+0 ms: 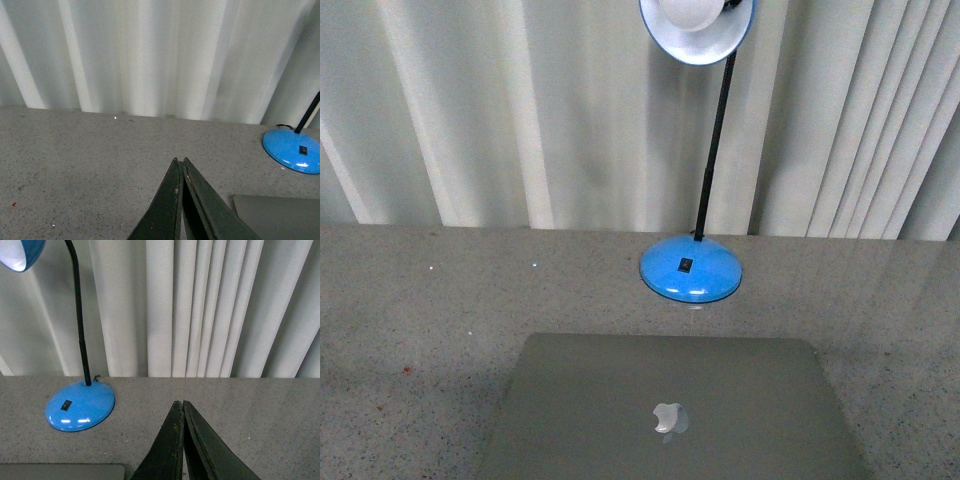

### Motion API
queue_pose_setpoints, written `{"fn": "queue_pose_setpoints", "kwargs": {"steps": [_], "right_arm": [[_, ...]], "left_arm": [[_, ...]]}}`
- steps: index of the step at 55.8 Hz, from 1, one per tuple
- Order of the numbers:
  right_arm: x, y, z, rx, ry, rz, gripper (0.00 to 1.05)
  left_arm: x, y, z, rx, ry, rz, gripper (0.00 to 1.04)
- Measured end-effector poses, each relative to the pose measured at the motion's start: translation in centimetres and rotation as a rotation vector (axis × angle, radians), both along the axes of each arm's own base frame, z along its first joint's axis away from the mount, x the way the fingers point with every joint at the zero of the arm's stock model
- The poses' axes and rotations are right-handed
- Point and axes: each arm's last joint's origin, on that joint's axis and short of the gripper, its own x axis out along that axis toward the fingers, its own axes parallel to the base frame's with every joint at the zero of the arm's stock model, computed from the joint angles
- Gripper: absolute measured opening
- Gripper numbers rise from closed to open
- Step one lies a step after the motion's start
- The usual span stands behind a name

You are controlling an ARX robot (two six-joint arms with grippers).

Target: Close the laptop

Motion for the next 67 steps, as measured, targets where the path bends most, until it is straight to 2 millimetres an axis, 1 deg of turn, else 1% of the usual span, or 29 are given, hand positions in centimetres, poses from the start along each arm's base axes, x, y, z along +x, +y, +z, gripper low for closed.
{"fn": "queue_pose_setpoints", "kwargs": {"steps": [7,13,19,41,67], "right_arm": [[-1.8,-0.4,0.0,0.0,0.004,-0.002,0.03],[-3.2,-1.4,0.0,0.001,0.004,0.003,0.03],[-4.5,-1.6,0.0,0.002,0.006,-0.003,0.03],[-7.3,-1.6,0.1,0.002,0.003,-0.002,0.03],[-9.2,-1.6,0.6,0.002,-0.017,-0.002,0.03]], "left_arm": [[-1.3,0.0,-0.1,0.005,0.007,-0.003,0.04],[-2.2,0.0,0.0,0.006,0.003,-0.003,0.04],[-3.2,0.0,0.0,0.006,0.003,-0.003,0.04],[-5.0,0.0,1.0,0.006,-0.028,-0.003,0.04],[-6.7,0.0,1.4,0.006,-0.04,-0.003,0.04]]}}
